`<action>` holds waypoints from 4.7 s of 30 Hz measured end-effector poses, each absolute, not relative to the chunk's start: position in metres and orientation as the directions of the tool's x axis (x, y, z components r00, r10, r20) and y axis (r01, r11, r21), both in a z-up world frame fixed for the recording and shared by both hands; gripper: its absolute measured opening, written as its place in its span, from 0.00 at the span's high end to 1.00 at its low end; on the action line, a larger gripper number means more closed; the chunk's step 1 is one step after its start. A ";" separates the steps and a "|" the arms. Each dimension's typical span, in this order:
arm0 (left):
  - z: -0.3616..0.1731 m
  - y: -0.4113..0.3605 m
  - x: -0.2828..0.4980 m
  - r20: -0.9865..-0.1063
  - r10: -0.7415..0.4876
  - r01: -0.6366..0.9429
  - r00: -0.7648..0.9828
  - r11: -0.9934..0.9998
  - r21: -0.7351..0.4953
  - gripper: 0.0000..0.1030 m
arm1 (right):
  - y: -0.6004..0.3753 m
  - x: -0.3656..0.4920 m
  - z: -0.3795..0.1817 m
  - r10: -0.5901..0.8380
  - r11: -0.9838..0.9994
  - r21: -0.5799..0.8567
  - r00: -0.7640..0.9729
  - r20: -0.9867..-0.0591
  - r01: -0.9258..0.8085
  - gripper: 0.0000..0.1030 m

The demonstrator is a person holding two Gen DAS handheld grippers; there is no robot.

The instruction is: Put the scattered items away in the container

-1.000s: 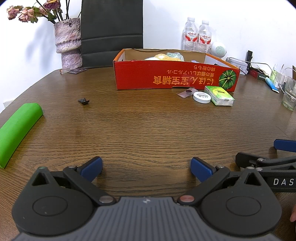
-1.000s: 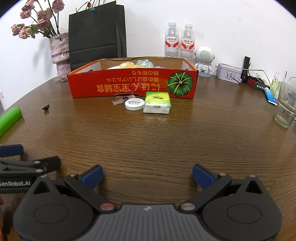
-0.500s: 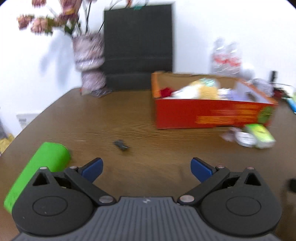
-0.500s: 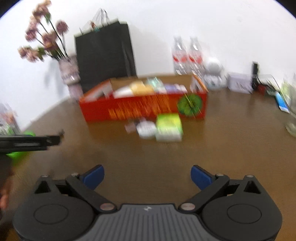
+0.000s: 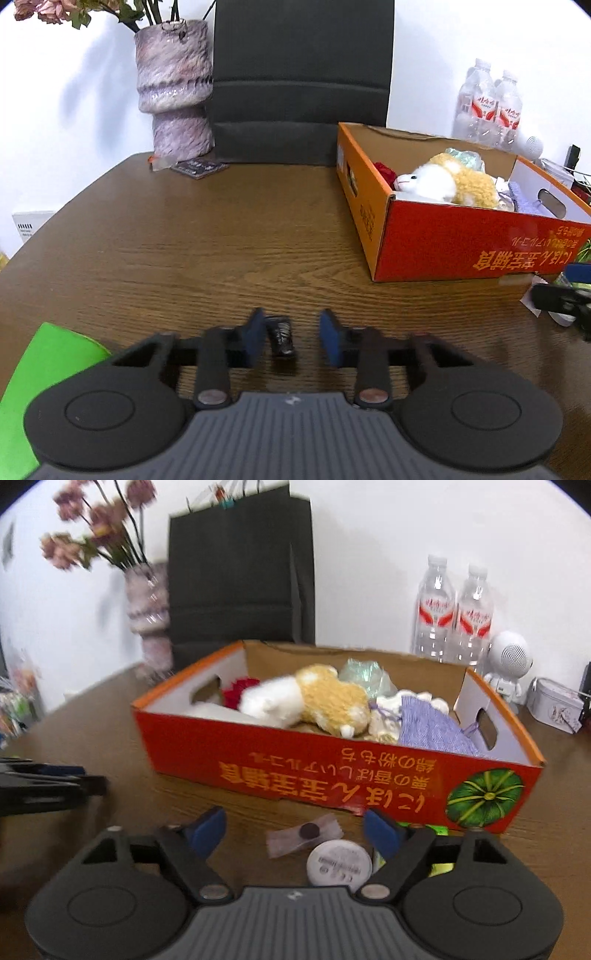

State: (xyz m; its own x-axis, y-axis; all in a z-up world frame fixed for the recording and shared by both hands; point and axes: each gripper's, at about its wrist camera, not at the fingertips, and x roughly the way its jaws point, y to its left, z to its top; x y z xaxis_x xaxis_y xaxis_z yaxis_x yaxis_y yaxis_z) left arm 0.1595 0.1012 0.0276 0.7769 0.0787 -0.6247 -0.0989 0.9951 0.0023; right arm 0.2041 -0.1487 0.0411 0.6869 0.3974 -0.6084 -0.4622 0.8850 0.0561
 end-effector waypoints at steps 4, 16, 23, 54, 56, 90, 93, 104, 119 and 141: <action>0.029 0.099 0.157 -0.619 0.040 -0.061 0.784 0.998 -0.014 0.85 | -0.146 0.218 0.028 0.455 0.855 0.108 0.633 -0.627 -0.507 0.32; 0.041 0.073 0.129 -0.575 -0.080 0.052 0.814 0.997 -0.066 0.85 | -0.136 0.177 0.029 0.582 0.737 0.066 0.581 -0.569 -0.673 0.43; 0.039 0.074 0.132 -0.577 -0.083 0.049 0.813 0.996 -0.074 0.85 | -0.112 0.192 0.024 0.568 0.734 0.070 0.555 -0.608 -0.676 0.40; 0.080 -0.002 0.017 -0.450 -0.159 0.120 0.879 0.986 -0.114 0.85 | -0.216 0.045 0.071 0.488 0.838 0.078 0.679 -0.549 -0.540 0.99; 0.098 -0.005 0.029 -0.423 -0.181 0.152 0.888 0.983 -0.101 0.85 | -0.226 0.050 0.085 0.478 0.849 0.069 0.706 -0.523 -0.523 0.99; 0.178 -0.015 0.305 -0.846 0.009 -0.041 0.534 0.999 -0.015 0.00 | -0.227 0.327 0.180 0.297 0.935 0.168 0.432 -0.851 -0.312 0.15; 0.187 -0.014 0.288 -0.855 0.015 -0.044 0.518 0.999 -0.009 0.00 | -0.231 0.311 0.196 0.317 0.931 0.195 0.422 -0.849 -0.308 0.13; 0.170 -0.027 0.156 -0.661 0.105 -0.086 0.743 0.994 0.062 0.00 | -0.244 0.197 0.184 0.332 0.942 0.213 0.626 -0.706 -0.259 0.11; 0.035 -0.026 0.007 -0.593 0.052 -0.028 0.804 0.998 0.050 0.00 | -0.218 0.042 0.035 0.227 0.957 -0.006 0.761 -0.608 -0.290 0.05; 0.019 -0.026 0.010 -0.649 0.047 -0.046 0.760 0.999 0.018 0.00 | -0.221 0.044 0.023 0.228 0.959 0.018 0.727 -0.648 -0.284 0.00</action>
State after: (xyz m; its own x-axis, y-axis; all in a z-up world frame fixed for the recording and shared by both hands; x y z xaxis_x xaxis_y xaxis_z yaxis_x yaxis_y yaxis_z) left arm 0.0102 -0.0260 0.0186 0.7595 0.0466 -0.6488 -0.0455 0.9988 0.0184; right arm 0.0437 -0.2214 0.0228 0.7268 0.2275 -0.6481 -0.2842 0.9586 0.0178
